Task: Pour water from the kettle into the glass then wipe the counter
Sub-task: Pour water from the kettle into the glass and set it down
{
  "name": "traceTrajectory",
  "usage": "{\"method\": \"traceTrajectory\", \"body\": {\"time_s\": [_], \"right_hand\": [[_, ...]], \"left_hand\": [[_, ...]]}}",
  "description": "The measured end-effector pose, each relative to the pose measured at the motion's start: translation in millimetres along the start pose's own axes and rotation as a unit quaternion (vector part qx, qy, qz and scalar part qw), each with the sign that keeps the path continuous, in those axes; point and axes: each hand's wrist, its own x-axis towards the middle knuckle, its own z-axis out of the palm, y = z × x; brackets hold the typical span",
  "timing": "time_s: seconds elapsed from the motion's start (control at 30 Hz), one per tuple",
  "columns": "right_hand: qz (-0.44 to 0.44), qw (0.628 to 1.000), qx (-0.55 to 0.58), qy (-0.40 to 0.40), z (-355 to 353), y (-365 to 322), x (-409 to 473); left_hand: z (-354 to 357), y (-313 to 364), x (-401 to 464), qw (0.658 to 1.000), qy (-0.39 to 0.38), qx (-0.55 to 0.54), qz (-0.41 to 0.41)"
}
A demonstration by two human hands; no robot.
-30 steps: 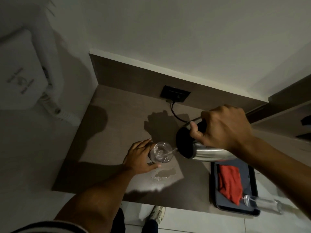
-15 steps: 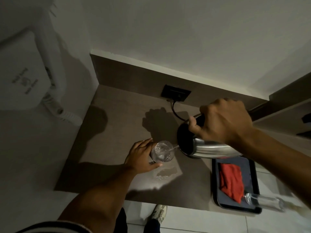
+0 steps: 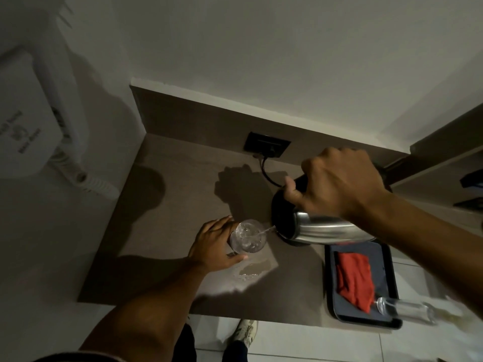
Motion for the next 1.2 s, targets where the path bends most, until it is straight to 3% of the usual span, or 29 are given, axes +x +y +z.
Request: {"method": "traceTrajectory", "body": {"time_s": [1.2], "right_hand": [[-0.026, 1.0, 0.008, 0.011, -0.1, -6.7, 9.7]], "left_hand": [[-1.5, 0.1, 2.0, 0.999, -0.042, -0.004, -0.017]]}}
